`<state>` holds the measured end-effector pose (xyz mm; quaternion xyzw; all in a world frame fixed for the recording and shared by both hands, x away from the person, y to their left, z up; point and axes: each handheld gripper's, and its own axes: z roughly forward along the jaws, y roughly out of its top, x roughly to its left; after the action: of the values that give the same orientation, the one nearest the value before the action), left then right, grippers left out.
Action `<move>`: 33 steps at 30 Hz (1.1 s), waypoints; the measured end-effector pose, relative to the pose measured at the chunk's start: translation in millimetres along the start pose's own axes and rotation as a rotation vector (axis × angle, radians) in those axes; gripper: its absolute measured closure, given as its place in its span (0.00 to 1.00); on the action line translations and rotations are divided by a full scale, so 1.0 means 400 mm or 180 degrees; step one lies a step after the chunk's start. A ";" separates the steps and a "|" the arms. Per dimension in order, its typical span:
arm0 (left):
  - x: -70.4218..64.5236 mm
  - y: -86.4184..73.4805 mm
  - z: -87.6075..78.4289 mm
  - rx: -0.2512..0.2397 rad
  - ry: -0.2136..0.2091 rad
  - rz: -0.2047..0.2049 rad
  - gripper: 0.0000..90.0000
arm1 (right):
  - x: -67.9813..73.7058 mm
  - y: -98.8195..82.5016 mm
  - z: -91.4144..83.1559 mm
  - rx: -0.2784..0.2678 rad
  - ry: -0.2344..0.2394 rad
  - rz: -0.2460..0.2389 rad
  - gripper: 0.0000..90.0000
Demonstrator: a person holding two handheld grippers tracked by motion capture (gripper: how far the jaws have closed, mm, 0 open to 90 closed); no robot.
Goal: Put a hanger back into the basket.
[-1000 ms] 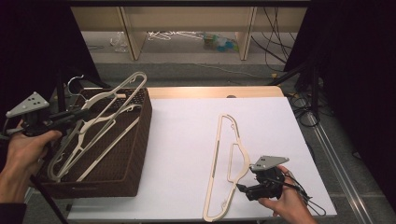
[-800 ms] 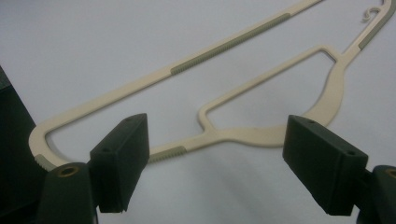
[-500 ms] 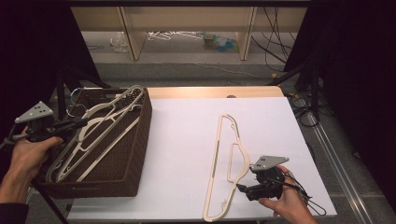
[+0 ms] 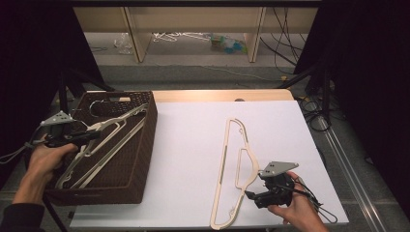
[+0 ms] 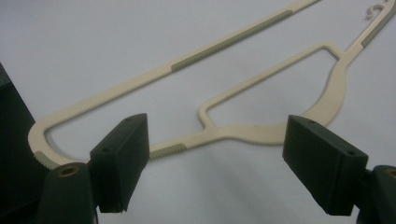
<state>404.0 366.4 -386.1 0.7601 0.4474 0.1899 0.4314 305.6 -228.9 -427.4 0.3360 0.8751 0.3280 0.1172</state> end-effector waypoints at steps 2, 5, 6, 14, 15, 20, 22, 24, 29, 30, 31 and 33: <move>0.007 -0.004 0.006 0.0052 0.0030 0.0009 0.95 | 0.000 0.000 0.000 0.0004 0.0000 -0.0003 0.27; 0.017 -0.015 0.018 0.0104 0.0126 0.0016 0.94 | 0.000 0.000 0.000 -0.0003 -0.0001 -0.0008 0.27; 0.021 -0.019 0.023 0.0092 0.0150 0.0026 0.93 | 0.000 0.000 0.000 0.0006 0.0001 -0.0005 0.27; 0.056 -0.036 0.027 0.0266 0.0500 0.0271 0.88 | 0.004 0.000 0.004 -0.0012 -0.0014 0.0043 0.27; 0.056 -0.037 0.027 0.0298 0.0543 0.0278 0.87 | 0.001 -0.001 0.004 0.0016 0.0003 -0.0012 0.27; 0.052 -0.045 0.026 0.0467 0.0743 0.0231 0.73 | 0.002 -0.002 0.007 0.0034 0.0014 0.0001 0.27; 0.046 -0.049 0.025 0.0476 0.0889 0.0175 0.66 | 0.002 -0.002 0.007 0.0040 0.0011 0.0001 0.27; 0.046 -0.050 0.020 0.0459 0.0927 0.0139 0.63 | 0.003 -0.002 0.007 0.0039 0.0016 0.0002 0.27; 0.020 -0.042 -0.002 0.0324 0.0943 0.0143 0.56 | 0.005 -0.002 0.011 0.0006 -0.0003 0.0024 0.27; 0.010 -0.038 -0.005 0.0281 0.0913 0.0160 0.55 | 0.005 -0.002 0.011 0.0008 -0.0006 0.0027 0.27; -0.006 -0.034 -0.004 0.0194 0.0893 0.0145 0.53 | 0.005 -0.002 0.012 0.0004 -0.0009 0.0025 0.27; -0.041 -0.024 -0.006 0.0083 0.0816 0.0125 0.49 | 0.005 -0.002 0.012 0.0007 -0.0007 0.0032 0.27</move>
<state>388.8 356.0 -391.1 0.7438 0.4863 0.2881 0.3569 305.7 -225.7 -431.6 0.3409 0.8736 0.3273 0.1160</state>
